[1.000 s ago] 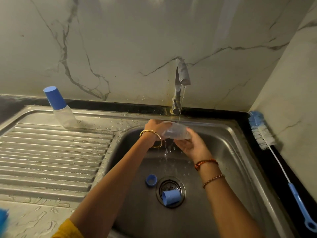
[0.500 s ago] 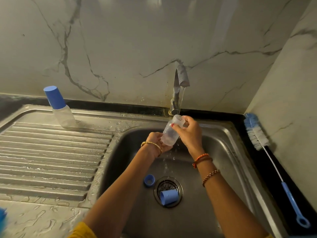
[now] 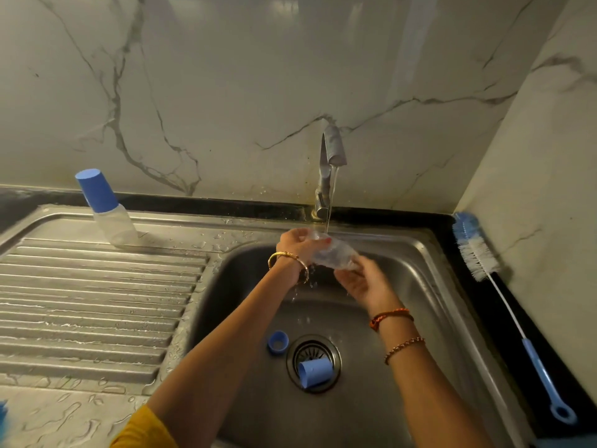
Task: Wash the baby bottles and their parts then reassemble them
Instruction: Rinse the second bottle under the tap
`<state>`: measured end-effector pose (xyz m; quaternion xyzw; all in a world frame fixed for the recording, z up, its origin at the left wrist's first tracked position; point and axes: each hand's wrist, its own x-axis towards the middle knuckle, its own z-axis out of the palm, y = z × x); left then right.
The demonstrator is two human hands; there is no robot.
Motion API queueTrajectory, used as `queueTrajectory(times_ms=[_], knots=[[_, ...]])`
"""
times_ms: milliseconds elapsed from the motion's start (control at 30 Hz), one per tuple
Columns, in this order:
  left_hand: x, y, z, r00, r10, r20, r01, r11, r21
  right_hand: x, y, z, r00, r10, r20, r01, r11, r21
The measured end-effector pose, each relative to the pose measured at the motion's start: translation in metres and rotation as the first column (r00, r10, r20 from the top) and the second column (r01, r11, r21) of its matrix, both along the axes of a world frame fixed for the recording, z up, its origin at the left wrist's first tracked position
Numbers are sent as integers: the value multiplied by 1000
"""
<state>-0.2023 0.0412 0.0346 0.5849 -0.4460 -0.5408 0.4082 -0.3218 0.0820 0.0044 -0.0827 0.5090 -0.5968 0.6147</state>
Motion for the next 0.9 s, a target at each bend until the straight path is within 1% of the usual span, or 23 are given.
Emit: queueTrajectory(times_ms=[67, 100, 133, 200, 300, 400, 467, 600, 667, 700, 767, 900], knots=[[-2, 4, 5, 978, -25, 206, 47, 994, -99, 1, 5, -11, 991, -3, 137, 2, 1000, 8], [-2, 7, 7, 956, -35, 291, 79, 987, -141, 2, 7, -16, 985, 3, 173, -3, 1000, 0], [-3, 9, 9, 926, -46, 374, 120, 977, -177, 3, 10, -18, 984, 19, 177, -18, 1000, -8], [-2, 17, 14, 860, -62, 506, 200, 954, -223, 6, 17, -18, 990, 78, 119, -76, 997, -21], [0, 28, 23, 782, -70, 619, 279, 928, -248, 8, 23, -17, 993, 119, -28, -119, 993, -12], [3, 38, 25, 752, -62, 656, 315, 908, -275, 9, 33, -14, 988, 122, -89, -123, 992, 3], [6, 44, 24, 753, -60, 655, 324, 901, -290, 10, 38, -14, 983, 141, -118, -141, 990, 7], [11, 57, 20, 749, -40, 661, 332, 886, -323, 17, 43, -9, 930, 210, -301, -196, 978, 76], [14, 65, 19, 751, -33, 659, 322, 890, -323, 23, 47, -5, 902, 239, -360, -222, 971, 88], [15, 68, 18, 761, -34, 647, 314, 893, -322, 25, 50, -5, 900, 237, -367, -221, 971, 87], [19, 74, 14, 799, -36, 601, 284, 902, -324, 27, 57, -6, 916, 223, -334, -210, 975, 74], [25, 86, 0, 889, -77, 452, 228, 930, -289, 30, 75, -2, 945, 265, -192, -277, 960, -43]])
